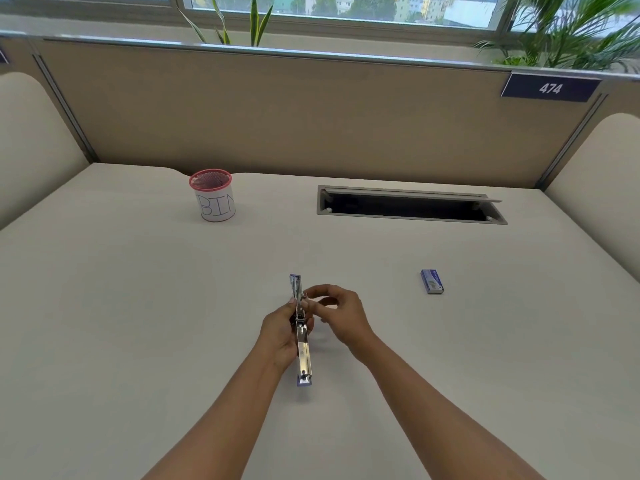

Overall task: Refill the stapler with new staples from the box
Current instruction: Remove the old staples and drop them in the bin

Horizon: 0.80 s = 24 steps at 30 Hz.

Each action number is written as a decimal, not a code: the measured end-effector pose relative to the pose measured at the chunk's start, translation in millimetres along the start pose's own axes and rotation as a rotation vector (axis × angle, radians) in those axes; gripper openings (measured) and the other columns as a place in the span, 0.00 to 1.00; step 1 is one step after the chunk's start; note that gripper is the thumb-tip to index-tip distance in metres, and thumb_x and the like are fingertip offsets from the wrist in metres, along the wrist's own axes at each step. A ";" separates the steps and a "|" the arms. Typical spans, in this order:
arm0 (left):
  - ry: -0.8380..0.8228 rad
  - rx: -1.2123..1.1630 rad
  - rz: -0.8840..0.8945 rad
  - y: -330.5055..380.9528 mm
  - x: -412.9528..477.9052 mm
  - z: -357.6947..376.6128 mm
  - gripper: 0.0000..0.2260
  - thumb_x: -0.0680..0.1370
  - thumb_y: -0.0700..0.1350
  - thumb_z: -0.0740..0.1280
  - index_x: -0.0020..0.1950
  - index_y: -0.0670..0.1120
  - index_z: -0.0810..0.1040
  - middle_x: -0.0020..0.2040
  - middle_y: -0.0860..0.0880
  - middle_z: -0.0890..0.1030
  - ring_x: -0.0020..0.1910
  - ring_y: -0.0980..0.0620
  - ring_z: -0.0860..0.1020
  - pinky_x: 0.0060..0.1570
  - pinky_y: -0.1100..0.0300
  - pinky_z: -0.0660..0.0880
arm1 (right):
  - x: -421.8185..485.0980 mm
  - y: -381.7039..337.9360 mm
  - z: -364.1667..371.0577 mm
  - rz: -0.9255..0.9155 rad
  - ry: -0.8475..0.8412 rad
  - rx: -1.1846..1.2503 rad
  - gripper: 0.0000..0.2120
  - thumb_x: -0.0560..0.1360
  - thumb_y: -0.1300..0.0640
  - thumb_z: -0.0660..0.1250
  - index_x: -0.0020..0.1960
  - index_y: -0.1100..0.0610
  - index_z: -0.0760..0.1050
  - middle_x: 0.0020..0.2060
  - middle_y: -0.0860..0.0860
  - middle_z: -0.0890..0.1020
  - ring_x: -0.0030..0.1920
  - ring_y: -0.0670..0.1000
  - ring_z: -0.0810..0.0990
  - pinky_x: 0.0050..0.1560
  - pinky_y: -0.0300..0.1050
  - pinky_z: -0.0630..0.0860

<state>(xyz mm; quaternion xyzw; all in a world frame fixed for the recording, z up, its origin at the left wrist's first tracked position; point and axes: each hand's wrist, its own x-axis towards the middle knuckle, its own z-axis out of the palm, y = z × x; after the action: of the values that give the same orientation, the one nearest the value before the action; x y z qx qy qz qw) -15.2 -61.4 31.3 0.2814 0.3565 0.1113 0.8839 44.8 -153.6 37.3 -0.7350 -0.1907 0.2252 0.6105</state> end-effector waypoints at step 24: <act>0.076 -0.173 0.095 10.6 1.3 -0.4 0.10 0.80 0.40 0.57 0.44 0.39 0.74 0.34 0.45 0.73 0.28 0.53 0.74 0.26 0.66 0.76 | -17.0 16.3 3.3 0.127 -0.223 0.077 0.12 0.71 0.71 0.65 0.47 0.56 0.72 0.44 0.50 0.78 0.32 0.46 0.80 0.38 0.38 0.79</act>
<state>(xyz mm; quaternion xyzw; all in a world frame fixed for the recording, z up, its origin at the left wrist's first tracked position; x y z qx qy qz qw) -14.5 -52.1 36.4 0.2162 0.3648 0.1942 0.8846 29.0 -163.2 22.5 -0.6919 -0.2016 0.3510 0.5979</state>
